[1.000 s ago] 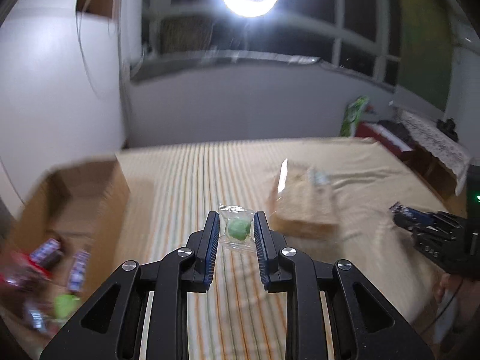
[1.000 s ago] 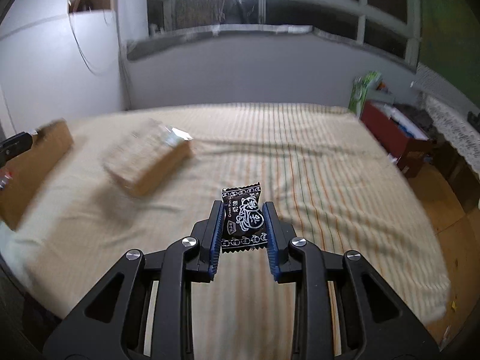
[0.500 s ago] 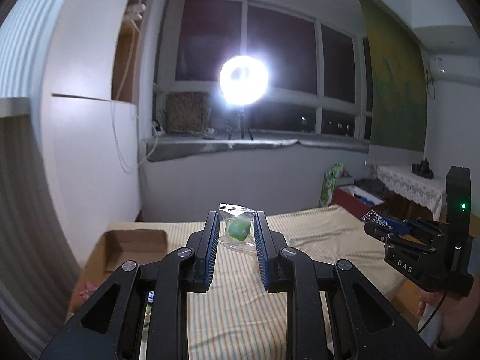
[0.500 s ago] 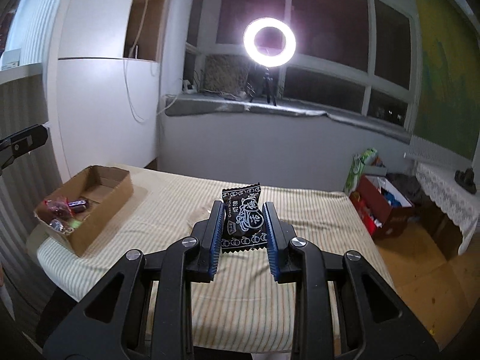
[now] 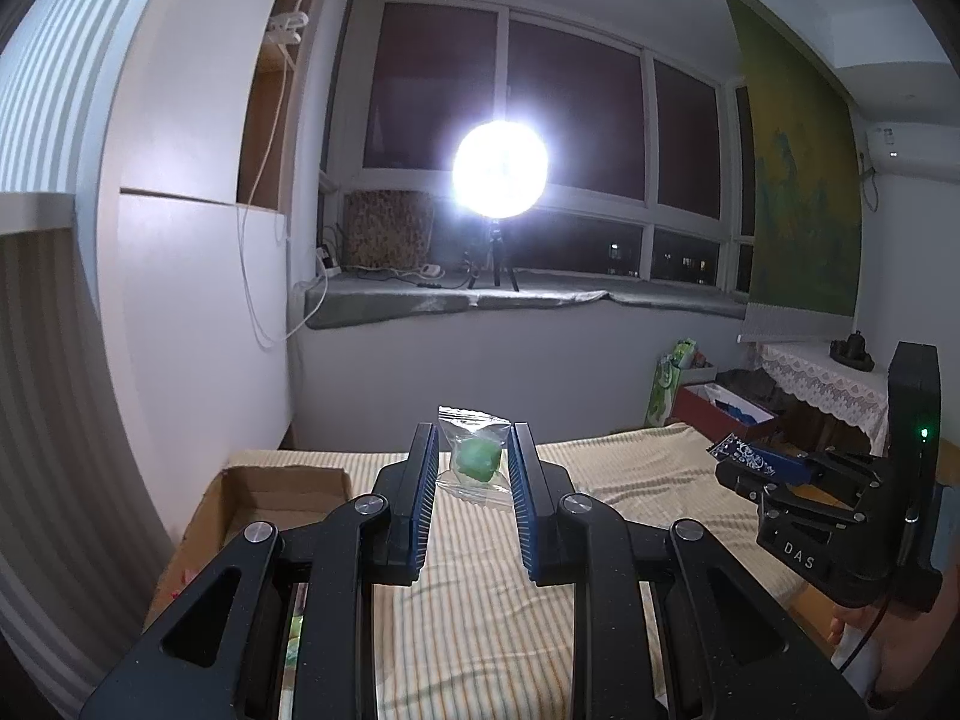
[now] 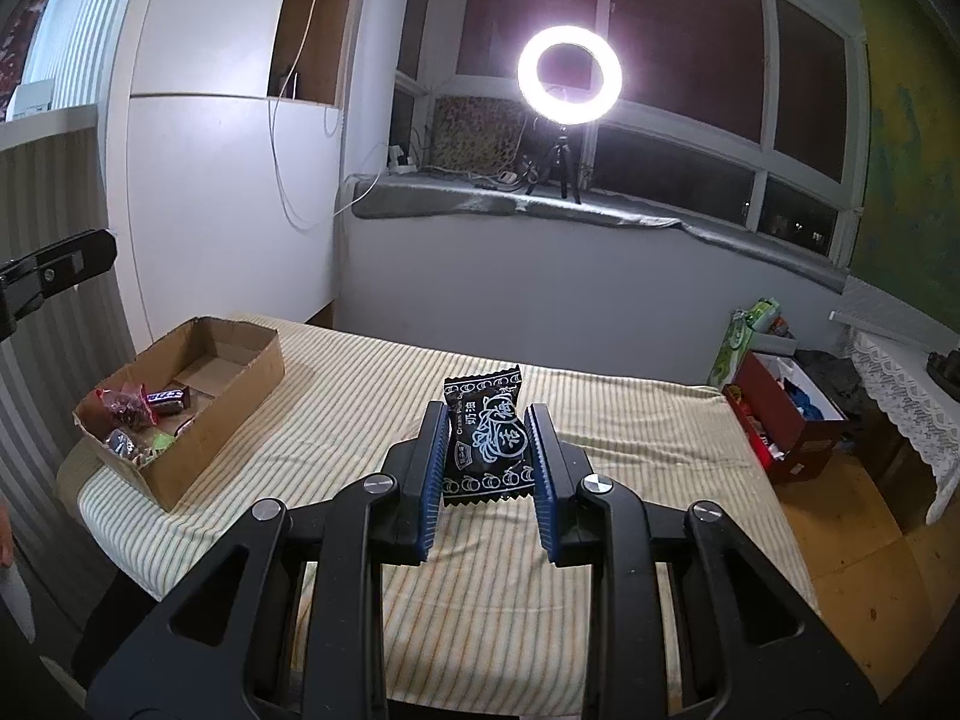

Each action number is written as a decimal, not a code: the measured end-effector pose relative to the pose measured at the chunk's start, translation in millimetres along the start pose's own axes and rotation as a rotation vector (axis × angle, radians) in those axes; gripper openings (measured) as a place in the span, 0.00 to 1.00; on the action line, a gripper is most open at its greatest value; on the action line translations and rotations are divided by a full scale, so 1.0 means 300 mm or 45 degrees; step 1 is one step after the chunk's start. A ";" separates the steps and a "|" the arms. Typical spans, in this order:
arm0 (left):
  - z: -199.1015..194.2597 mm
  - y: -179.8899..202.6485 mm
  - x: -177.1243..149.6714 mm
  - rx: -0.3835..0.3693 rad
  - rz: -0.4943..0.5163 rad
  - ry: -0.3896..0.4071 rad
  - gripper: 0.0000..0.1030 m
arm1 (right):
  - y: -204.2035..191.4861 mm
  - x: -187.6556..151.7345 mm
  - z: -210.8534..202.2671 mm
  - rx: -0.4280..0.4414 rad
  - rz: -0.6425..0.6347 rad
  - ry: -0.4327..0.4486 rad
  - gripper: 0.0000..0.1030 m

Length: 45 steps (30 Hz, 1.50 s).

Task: Organize snacks
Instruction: 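Carry the green and black candies to the cardboard box and open both tools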

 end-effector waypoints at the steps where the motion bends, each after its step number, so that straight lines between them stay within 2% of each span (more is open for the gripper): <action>1: 0.004 -0.009 -0.004 -0.001 -0.003 -0.007 0.21 | -0.012 0.001 0.017 0.006 -0.005 -0.008 0.26; 8: 0.063 -0.084 -0.046 0.013 -0.041 -0.041 0.21 | -0.141 0.012 0.123 0.050 -0.069 -0.059 0.26; 13: 0.082 -0.206 -0.088 0.065 -0.101 -0.065 0.21 | -0.344 0.034 0.224 0.150 -0.163 -0.094 0.26; 17: 0.082 -0.379 -0.140 0.176 -0.177 -0.096 0.21 | -0.540 0.045 0.287 0.270 -0.237 -0.103 0.26; 21: 0.051 -0.577 -0.193 0.328 -0.258 -0.127 0.21 | -0.716 0.050 0.322 0.401 -0.277 -0.100 0.26; 24: 0.012 -0.698 -0.223 0.434 -0.310 -0.143 0.21 | -0.799 0.038 0.326 0.467 -0.302 -0.094 0.26; 26: -0.004 -0.731 -0.234 0.468 -0.326 -0.152 0.21 | -0.833 0.023 0.331 0.498 -0.312 -0.102 0.26; 30: -0.010 -0.709 -0.239 0.460 -0.325 -0.162 0.21 | -0.861 -0.010 0.342 0.514 -0.324 -0.125 0.26; 36: 0.056 -0.619 -0.254 0.365 -0.298 -0.197 0.21 | -0.856 -0.028 0.373 0.517 -0.326 -0.150 0.26; 42: 0.086 -0.631 -0.296 0.359 -0.313 -0.248 0.21 | -0.898 -0.041 0.430 0.549 -0.328 -0.172 0.26; 44: 0.103 -0.642 -0.312 0.354 -0.320 -0.274 0.23 | -0.915 -0.059 0.461 0.556 -0.336 -0.205 0.31; 45: 0.118 -0.653 -0.317 0.346 -0.323 -0.290 0.27 | -0.919 -0.069 0.473 0.546 -0.342 -0.209 0.35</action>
Point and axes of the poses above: each gripper's, at about its wrist camera, not at the fingertips, and z roughly the way its jaws point, y to its right, x to its top, the point moved 6 cm from there along z, roughly the way its jaws point, and after that the axes turned 4 degrees about z, right-handed, at the moved point
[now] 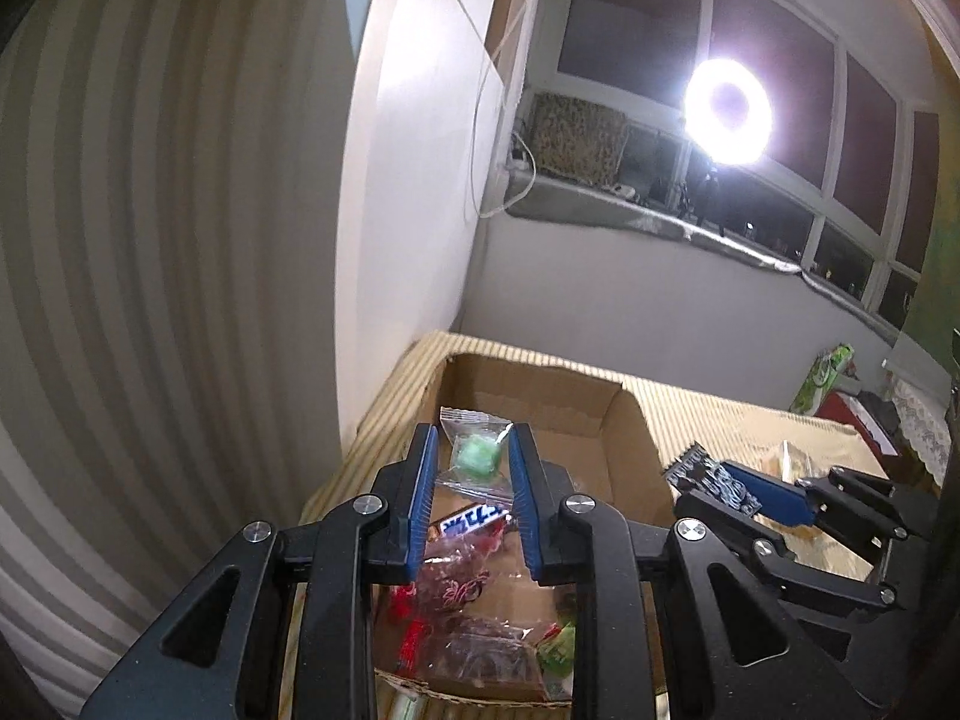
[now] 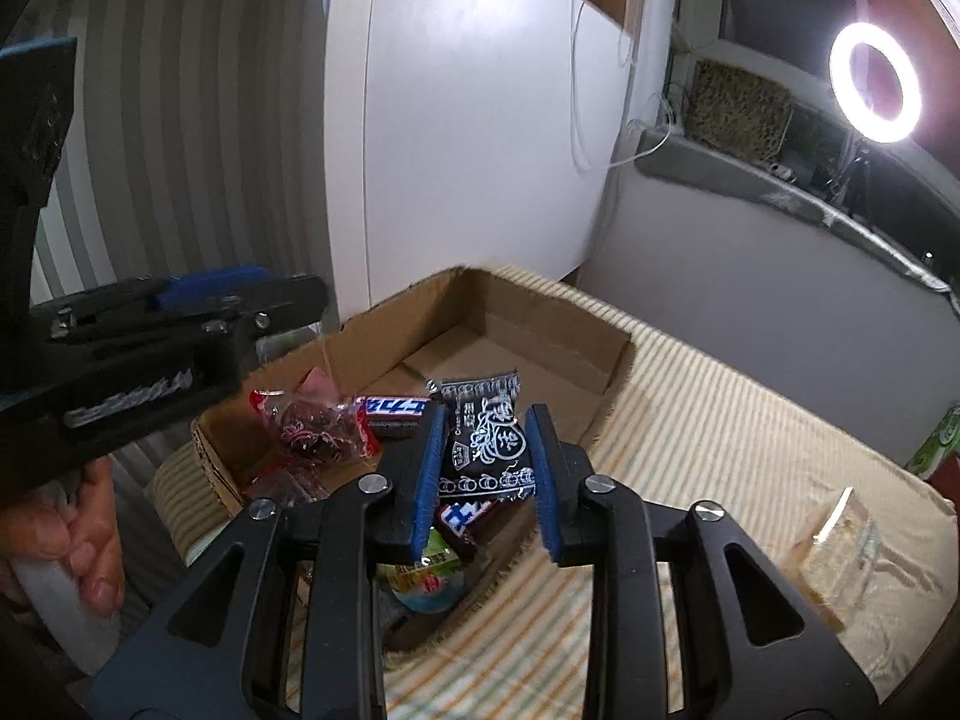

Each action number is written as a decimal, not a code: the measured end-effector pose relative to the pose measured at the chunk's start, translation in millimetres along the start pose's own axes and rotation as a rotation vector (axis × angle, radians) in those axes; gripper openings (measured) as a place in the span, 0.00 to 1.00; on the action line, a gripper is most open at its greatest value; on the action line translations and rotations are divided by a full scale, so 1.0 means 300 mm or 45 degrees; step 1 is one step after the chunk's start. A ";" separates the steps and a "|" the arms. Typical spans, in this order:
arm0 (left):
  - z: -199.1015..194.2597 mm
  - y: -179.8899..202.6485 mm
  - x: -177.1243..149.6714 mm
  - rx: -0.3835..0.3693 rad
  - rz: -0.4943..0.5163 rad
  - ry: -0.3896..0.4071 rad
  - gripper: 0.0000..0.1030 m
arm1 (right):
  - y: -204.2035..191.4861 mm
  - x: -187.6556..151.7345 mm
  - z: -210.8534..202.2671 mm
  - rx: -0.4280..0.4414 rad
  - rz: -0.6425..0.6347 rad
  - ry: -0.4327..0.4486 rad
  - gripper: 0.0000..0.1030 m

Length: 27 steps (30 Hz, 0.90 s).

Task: Organize snacks
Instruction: 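Carry the green and black candies to the cardboard box and open both tools, then move both tools back over the bagged bread loaf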

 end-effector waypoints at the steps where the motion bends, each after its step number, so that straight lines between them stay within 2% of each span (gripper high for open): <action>1: 0.009 -0.007 -0.006 -0.003 -0.008 -0.013 0.49 | 0.001 -0.003 0.008 -0.005 0.002 0.002 0.46; 2: 0.008 -0.020 -0.008 0.003 -0.027 -0.010 0.74 | 0.009 -0.009 0.012 -0.002 0.016 0.005 0.51; 3: -0.004 -0.036 -0.007 0.016 -0.050 0.007 0.80 | 0.014 -0.012 0.010 -0.003 0.025 0.004 0.51; 12: -0.029 -0.131 0.025 0.098 -0.144 0.036 0.81 | 0.050 -0.021 -0.052 -0.043 0.065 0.040 0.53; 16: -0.063 -0.118 0.030 0.091 -0.123 0.056 0.81 | 0.037 -0.020 -0.075 -0.050 0.058 0.054 0.61; 19: -0.107 -0.151 0.039 0.088 -0.141 0.091 0.81 | 0.031 -0.020 -0.089 -0.054 0.058 0.067 0.62; 24: -0.156 -0.255 0.071 0.150 -0.219 0.126 0.81 | 0.022 -0.025 -0.080 -0.037 0.084 0.069 0.68; 27: -0.167 -0.273 0.077 0.174 -0.231 0.127 0.81 | 0.022 -0.032 -0.082 -0.018 0.095 0.069 0.71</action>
Point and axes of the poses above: each gripper's, at about its wrist camera, not at the fingertips, and z roughly the way its jaws point, y to its right, x to its top, the point moved 6 cm from there along z, roughly the way its jaws point, and after that the axes turned 4 degrees about z, right-handed, at the moved point
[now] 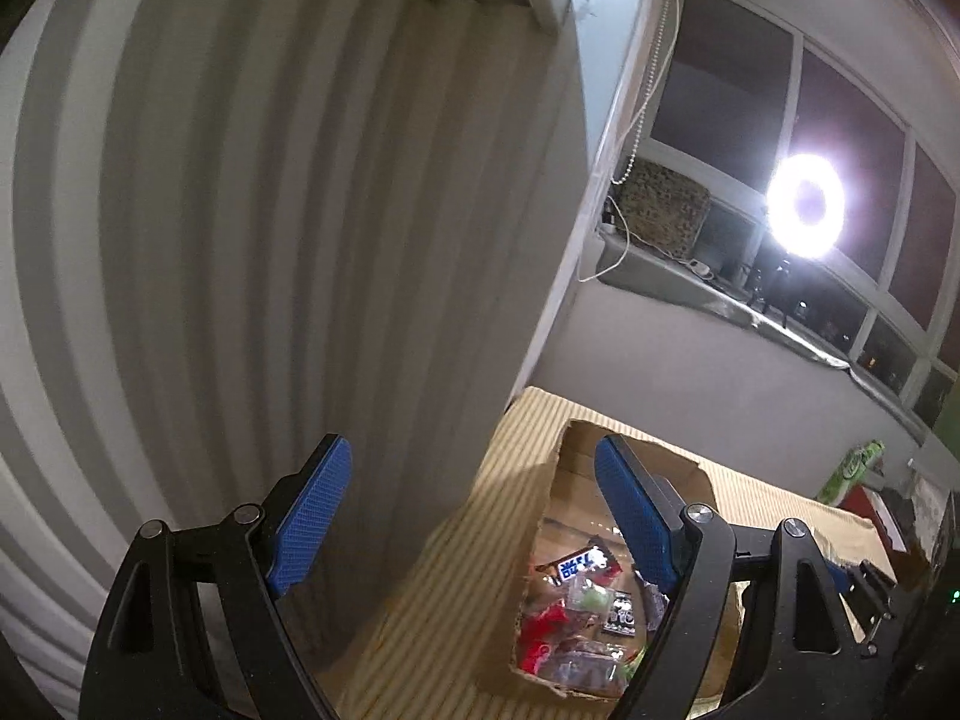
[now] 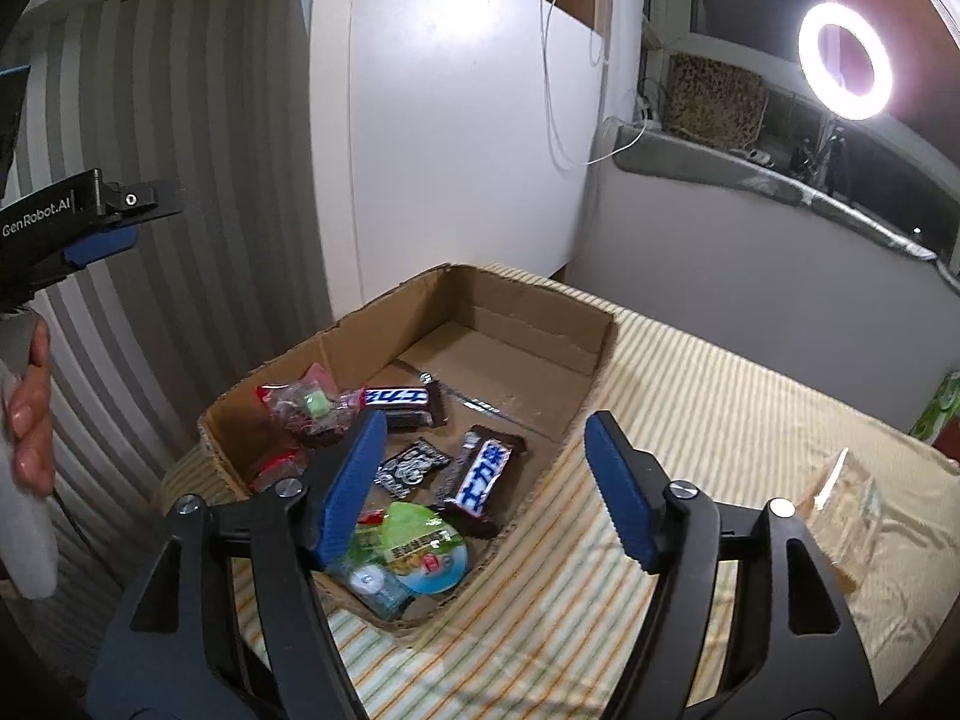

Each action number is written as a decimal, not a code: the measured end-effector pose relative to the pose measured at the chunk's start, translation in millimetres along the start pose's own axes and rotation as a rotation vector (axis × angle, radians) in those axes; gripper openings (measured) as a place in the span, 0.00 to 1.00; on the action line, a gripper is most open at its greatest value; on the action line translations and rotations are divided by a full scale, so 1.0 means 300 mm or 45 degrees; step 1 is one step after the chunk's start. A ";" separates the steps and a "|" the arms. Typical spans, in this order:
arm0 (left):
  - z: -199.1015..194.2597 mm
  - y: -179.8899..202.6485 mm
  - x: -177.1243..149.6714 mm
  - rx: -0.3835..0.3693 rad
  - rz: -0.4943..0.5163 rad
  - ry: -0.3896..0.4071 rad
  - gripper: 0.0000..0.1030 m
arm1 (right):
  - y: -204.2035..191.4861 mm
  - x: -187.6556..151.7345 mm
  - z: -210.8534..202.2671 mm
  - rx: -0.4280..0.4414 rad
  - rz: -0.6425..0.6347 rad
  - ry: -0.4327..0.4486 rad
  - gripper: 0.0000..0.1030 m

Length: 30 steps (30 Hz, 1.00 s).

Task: Organize snacks
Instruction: 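Move both tools back over the bagged bread loaf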

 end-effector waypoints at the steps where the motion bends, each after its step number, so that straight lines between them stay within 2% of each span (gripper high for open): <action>1: -0.001 0.003 -0.001 0.002 0.002 -0.004 0.81 | 0.008 -0.004 -0.004 0.006 0.012 0.003 0.71; 5: -0.002 0.074 -0.015 -0.016 0.052 -0.027 0.81 | 0.069 -0.036 -0.033 -0.003 0.055 0.019 0.71; 9: 0.006 0.213 -0.044 -0.066 0.141 -0.059 0.81 | 0.233 -0.102 -0.103 -0.073 0.167 0.044 0.71; 12: 0.017 0.376 -0.082 -0.132 0.235 -0.087 0.81 | 0.376 -0.165 -0.171 -0.144 0.251 0.054 0.73; 16: 0.033 0.600 -0.153 -0.239 0.374 -0.122 0.81 | 0.615 -0.287 -0.308 -0.304 0.390 0.055 0.75; 21: 0.078 0.910 -0.298 -0.417 0.514 -0.216 0.81 | 0.852 -0.435 -0.476 -0.490 0.545 0.044 0.77; 26: 0.108 1.133 -0.450 -0.531 0.670 -0.294 0.81 | 0.960 -0.509 -0.548 -0.546 0.622 0.034 0.80; 30: 0.096 1.183 -0.522 -0.568 0.733 -0.333 0.81 | 0.965 -0.507 -0.545 -0.545 0.628 0.022 0.82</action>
Point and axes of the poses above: each gripper's, at about its wrist camera, not at the fingertips, and z roughly the way its jaws point, y to its right, x to its top, the point moved 6 cm from there along z, roughly the way its jaws point, and after that the axes turned 4 degrees about z, right-handed, at the moved point
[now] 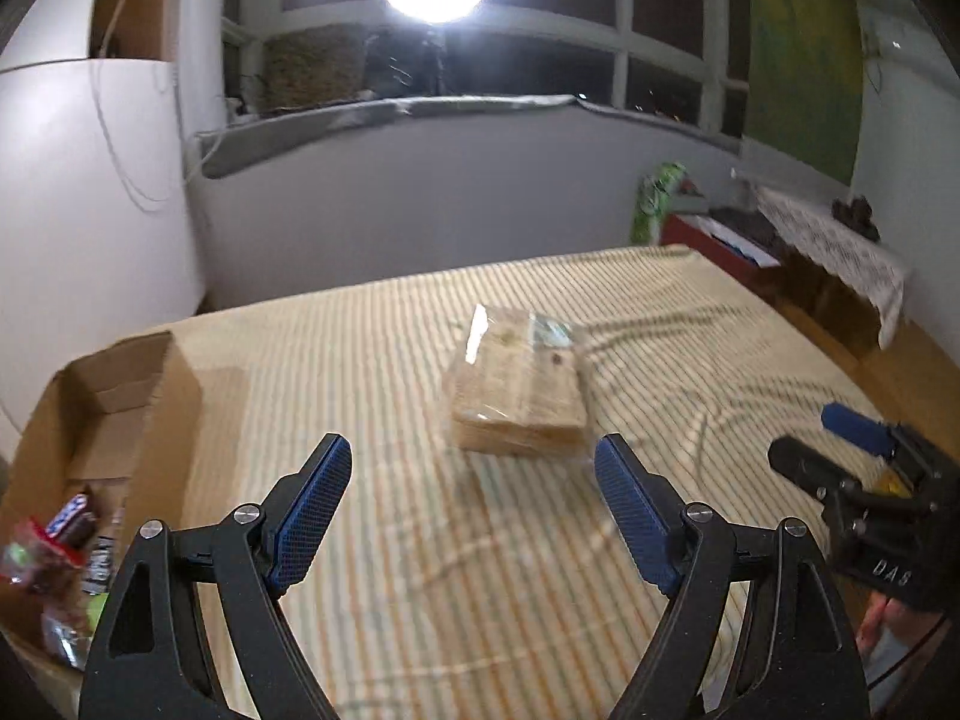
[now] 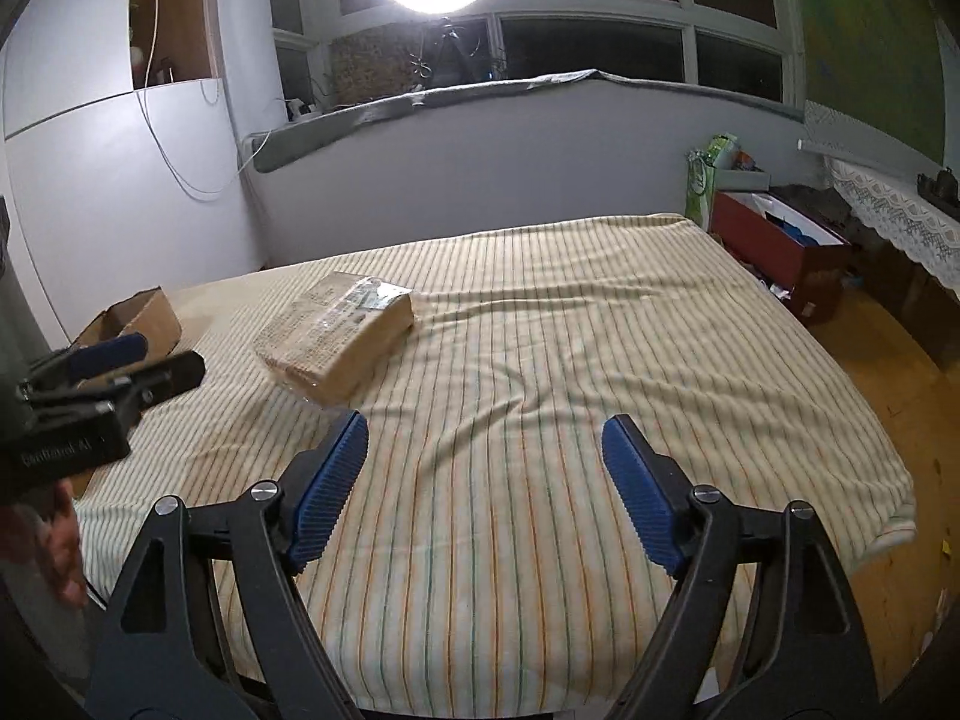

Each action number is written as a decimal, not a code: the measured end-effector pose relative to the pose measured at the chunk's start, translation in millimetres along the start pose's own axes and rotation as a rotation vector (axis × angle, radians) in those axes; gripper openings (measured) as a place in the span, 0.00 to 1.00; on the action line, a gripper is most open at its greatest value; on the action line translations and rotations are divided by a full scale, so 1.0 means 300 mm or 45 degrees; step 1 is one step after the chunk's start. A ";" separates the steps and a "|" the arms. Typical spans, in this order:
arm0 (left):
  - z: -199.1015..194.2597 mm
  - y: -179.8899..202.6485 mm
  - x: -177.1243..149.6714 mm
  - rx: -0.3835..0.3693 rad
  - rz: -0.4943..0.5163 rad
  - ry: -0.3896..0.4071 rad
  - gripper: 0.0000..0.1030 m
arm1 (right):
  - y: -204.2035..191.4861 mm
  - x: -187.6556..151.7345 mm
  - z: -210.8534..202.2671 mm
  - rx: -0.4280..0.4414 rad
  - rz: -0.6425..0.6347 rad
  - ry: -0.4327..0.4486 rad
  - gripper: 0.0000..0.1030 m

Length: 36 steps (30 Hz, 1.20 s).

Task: Organize snacks
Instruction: 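Move both tools back over the bagged bread loaf, then grasp the bagged bread loaf with the right tool while the left tool grips its other side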

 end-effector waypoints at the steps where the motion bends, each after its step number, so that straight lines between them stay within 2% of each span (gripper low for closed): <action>1: 0.006 0.008 -0.003 -0.003 0.010 -0.001 0.81 | -0.008 0.005 0.005 0.000 -0.009 -0.002 0.86; 2: 0.014 0.013 -0.006 -0.001 0.025 -0.001 0.81 | -0.011 0.008 0.019 0.004 -0.017 -0.003 0.89; 5: 0.050 0.026 -0.009 0.025 0.064 -0.011 0.81 | -0.039 0.013 0.028 -0.002 -0.033 -0.007 0.89; 11: 0.069 0.007 -0.030 -0.008 0.050 -0.018 0.81 | -0.051 0.026 0.059 -0.025 -0.049 -0.034 0.90; 14: 0.083 0.005 -0.026 -0.017 0.048 0.004 0.81 | -0.054 0.039 0.104 -0.033 -0.057 -0.064 0.99; 19: 0.159 -0.003 -0.018 -0.051 0.064 -0.023 0.81 | -0.043 0.100 0.226 0.036 0.034 -0.129 0.99; 25: 0.257 0.025 -0.021 -0.202 0.067 -0.105 0.81 | -0.066 0.186 0.409 0.142 0.104 -0.207 0.99; 29: 0.277 0.046 -0.007 -0.278 0.080 -0.140 0.81 | -0.131 0.231 0.484 0.174 0.046 -0.236 0.99; 36: 0.304 0.061 0.035 -0.241 0.125 -0.145 0.81 | -0.186 0.259 0.590 0.169 -0.051 -0.373 0.99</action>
Point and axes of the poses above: each gripper's, at about its wrist camera, not at the fingertips, and z roughly the way its jaws point, y to its right, x to its top, the point moved 6 cm from there along z, roughly the way its jaws point, and after that the axes turned 4 degrees about z, right-handed, at the moved point
